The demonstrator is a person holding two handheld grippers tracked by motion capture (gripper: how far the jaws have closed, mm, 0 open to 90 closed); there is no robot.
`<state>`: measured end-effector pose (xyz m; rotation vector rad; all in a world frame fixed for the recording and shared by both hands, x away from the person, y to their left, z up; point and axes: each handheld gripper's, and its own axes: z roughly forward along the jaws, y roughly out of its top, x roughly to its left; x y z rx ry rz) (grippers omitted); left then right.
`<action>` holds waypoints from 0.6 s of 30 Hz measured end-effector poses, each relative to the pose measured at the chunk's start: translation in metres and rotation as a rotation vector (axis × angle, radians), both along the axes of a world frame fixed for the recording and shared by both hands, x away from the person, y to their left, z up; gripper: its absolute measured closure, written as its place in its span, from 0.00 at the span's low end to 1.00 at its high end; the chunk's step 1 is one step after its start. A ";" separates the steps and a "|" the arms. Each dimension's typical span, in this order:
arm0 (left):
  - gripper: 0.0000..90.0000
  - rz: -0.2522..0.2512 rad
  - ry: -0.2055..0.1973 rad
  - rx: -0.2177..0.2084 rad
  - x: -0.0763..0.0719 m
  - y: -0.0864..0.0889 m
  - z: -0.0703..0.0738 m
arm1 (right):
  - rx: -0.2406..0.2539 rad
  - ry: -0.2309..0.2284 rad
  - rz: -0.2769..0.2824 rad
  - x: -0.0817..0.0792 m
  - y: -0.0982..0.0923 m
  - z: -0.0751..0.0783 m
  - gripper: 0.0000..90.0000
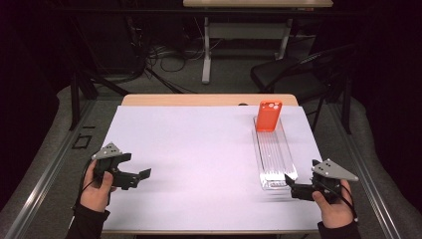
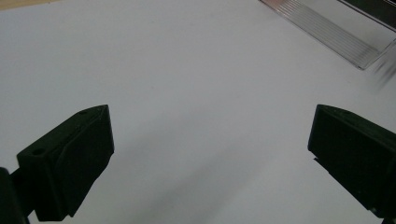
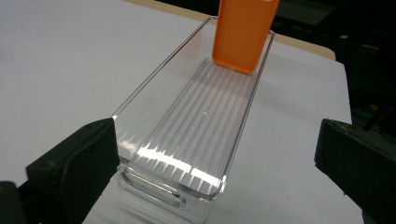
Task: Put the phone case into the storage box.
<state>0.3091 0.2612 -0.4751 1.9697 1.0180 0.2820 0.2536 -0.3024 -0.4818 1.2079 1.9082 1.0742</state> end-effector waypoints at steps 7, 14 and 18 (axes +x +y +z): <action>0.00 0.012 0.004 0.001 -0.006 0.008 -0.007 | 0.016 0.010 -0.020 -0.011 -0.011 -0.009 0.00; 0.00 0.020 -0.010 -0.009 -0.012 0.014 -0.013 | 0.020 0.023 -0.043 -0.018 -0.019 -0.020 0.00; 0.00 0.022 -0.015 -0.016 -0.013 0.015 -0.017 | 0.021 0.025 -0.051 -0.019 -0.021 -0.025 0.00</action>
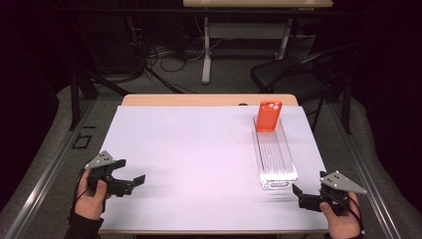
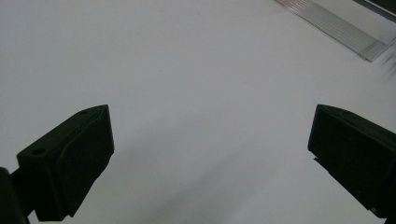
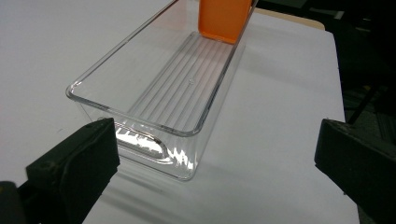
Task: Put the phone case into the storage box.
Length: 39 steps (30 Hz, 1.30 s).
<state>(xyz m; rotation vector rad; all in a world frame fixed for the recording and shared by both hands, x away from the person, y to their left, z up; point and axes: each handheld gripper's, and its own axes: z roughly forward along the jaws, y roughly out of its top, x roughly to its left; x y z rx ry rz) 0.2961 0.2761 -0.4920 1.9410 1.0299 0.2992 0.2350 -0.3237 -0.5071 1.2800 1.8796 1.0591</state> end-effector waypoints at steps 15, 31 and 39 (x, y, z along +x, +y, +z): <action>0.01 0.013 -0.010 -0.003 0.000 0.003 -0.013 | 0.012 0.044 0.013 0.004 -0.003 -0.014 0.00; 0.01 0.020 -0.010 -0.002 -0.002 0.003 -0.018 | 0.013 0.052 0.037 0.001 -0.001 -0.019 0.00; 0.01 0.014 -0.003 0.010 -0.002 0.000 -0.021 | 0.011 0.050 0.047 0.001 0.001 -0.022 0.00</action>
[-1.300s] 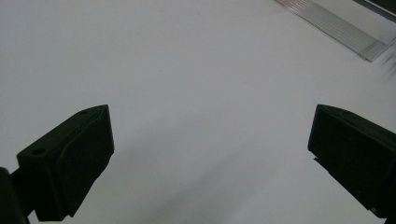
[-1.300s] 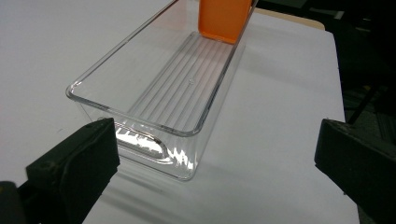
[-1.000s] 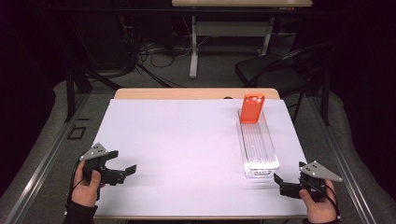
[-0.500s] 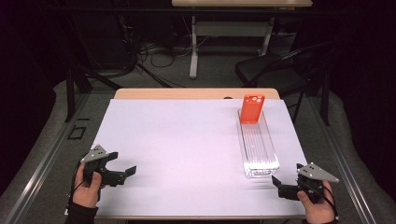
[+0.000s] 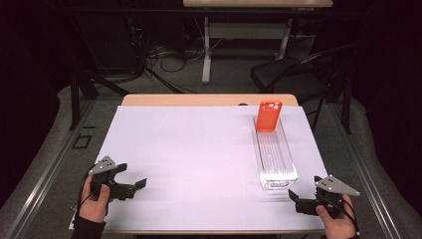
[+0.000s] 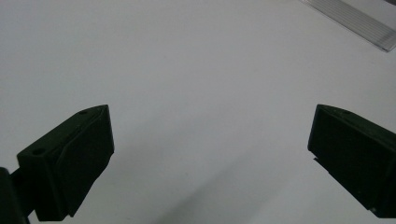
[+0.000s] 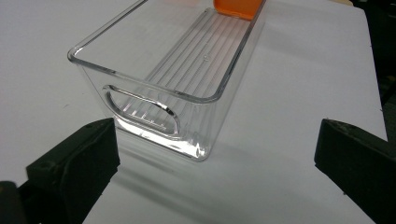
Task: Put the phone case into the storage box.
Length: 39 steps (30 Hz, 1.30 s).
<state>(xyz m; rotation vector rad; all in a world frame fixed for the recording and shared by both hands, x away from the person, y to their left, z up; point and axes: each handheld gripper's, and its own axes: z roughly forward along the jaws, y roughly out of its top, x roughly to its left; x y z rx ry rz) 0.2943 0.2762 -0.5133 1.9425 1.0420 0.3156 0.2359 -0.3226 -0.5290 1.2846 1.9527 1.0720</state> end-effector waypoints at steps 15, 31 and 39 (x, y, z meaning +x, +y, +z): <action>0.01 0.000 -0.002 0.008 0.000 -0.001 -0.002 | -0.009 0.015 0.026 0.001 0.005 -0.004 0.01; 0.01 0.004 -0.010 0.005 -0.001 -0.001 -0.002 | -0.019 0.019 0.047 0.002 0.009 -0.007 0.01; 0.01 0.007 -0.008 0.004 0.000 0.000 -0.002 | -0.019 0.017 0.054 0.001 0.009 -0.007 0.01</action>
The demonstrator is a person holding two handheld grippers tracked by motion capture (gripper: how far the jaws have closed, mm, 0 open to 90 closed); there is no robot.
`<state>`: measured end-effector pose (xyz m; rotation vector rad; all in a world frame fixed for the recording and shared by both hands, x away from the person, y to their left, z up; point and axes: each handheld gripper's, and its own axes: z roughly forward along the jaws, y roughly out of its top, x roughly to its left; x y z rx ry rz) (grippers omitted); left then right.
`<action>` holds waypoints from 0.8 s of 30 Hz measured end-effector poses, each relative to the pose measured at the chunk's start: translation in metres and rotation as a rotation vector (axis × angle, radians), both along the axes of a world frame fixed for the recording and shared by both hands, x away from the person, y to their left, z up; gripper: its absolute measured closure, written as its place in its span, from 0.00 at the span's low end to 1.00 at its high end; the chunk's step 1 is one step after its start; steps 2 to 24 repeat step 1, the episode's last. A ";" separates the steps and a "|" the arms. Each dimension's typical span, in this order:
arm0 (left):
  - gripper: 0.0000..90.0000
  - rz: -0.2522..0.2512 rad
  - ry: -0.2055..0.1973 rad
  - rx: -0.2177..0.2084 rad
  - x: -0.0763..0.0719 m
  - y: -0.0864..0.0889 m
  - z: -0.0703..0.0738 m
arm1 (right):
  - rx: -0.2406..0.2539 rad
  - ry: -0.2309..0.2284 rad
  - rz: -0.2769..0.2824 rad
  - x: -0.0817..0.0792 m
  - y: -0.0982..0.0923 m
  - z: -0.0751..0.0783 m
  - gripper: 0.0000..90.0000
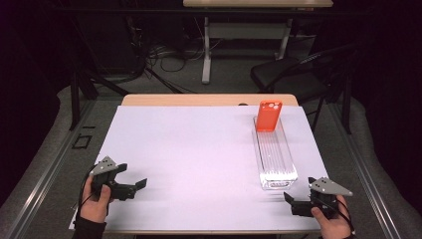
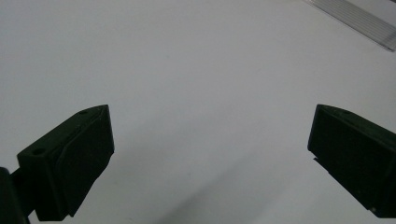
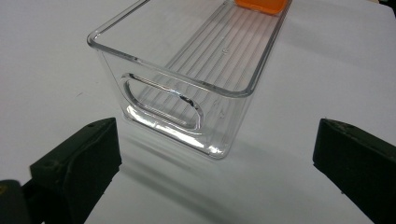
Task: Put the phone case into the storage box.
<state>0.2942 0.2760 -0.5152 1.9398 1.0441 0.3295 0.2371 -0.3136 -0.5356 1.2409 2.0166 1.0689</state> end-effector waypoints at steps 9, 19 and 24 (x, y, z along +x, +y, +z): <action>0.01 0.001 0.000 -0.001 0.000 0.000 0.000 | 0.000 0.000 0.002 0.000 0.000 0.000 0.01; 0.01 0.001 0.000 -0.001 0.000 0.000 0.000 | 0.000 0.000 0.002 0.000 0.000 0.000 0.01; 0.01 0.001 0.000 -0.001 0.000 0.000 0.000 | 0.000 0.000 0.002 0.000 0.000 0.000 0.01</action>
